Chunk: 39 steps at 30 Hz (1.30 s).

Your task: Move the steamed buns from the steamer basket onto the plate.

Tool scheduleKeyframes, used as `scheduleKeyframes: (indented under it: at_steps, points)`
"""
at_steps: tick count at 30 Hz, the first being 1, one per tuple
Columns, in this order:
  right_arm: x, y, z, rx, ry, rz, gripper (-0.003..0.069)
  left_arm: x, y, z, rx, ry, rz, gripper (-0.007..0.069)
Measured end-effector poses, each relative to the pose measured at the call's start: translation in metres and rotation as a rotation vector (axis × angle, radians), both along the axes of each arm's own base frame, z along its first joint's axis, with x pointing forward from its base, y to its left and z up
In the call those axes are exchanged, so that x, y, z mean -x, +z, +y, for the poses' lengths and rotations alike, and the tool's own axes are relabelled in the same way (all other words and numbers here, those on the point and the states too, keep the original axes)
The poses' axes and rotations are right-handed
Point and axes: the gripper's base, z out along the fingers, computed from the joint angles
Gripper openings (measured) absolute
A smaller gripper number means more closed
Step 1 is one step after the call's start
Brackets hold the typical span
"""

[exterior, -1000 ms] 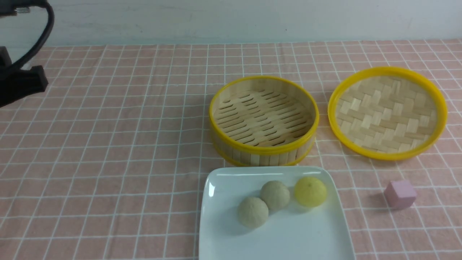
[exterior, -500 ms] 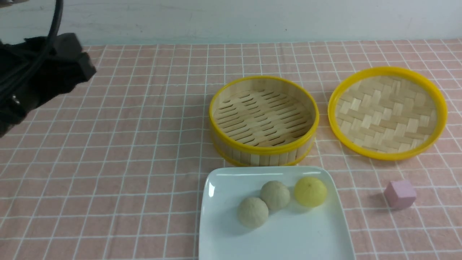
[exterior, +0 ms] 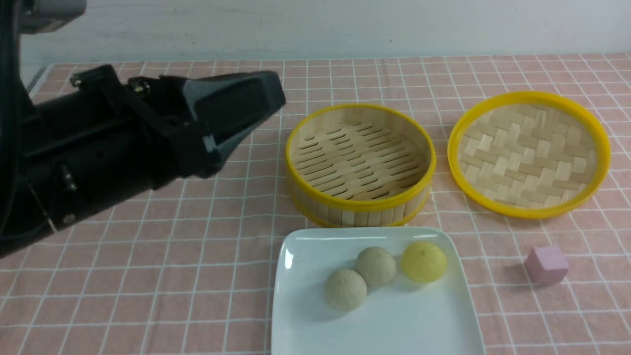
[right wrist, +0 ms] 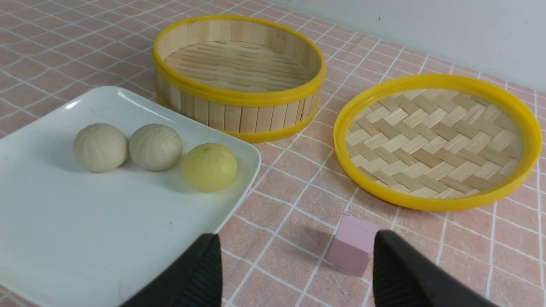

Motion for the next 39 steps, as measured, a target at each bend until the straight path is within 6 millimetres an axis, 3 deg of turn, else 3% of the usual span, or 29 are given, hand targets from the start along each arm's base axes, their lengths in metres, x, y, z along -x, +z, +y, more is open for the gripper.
scheduleKeyframes:
  at_steps: [6,11,13,19,22,27,33,39]
  points:
    - [0.0,0.0,0.0,0.0,0.0,-0.001,0.0473,0.022,0.0,-0.012,-0.01,-0.277,-0.007,0.033]
    - [0.0,0.0,0.0,0.0,0.0,-0.001,0.0473,0.038,-0.01,-0.016,-0.14,-0.469,-0.033,0.033]
    - [0.0,0.0,0.0,0.0,0.0,-0.001,0.0473,0.044,-0.019,-0.015,-0.253,-0.544,-0.039,0.033]
    - [0.0,0.0,0.0,0.0,0.0,-0.001,0.0473,0.042,-0.04,-0.007,-0.543,-0.549,-0.073,0.0327]
    - [0.0,0.0,0.0,0.0,0.0,-0.001,0.0473,0.037,-0.049,0.0,-0.678,-0.508,-0.058,0.0327]
    - [0.0,0.0,0.0,-0.001,0.0,-0.002,0.0473,0.021,-0.062,0.02,-0.867,-0.267,0.095,0.0327]
    - [0.0,0.0,0.0,-0.001,0.0,-0.002,0.0473,0.003,-0.06,0.034,-0.769,0.113,0.277,0.0316]
    - [0.0,0.0,0.0,-0.001,0.0,-0.002,0.0473,-0.012,-0.052,0.047,-0.664,0.395,0.278,0.0272]
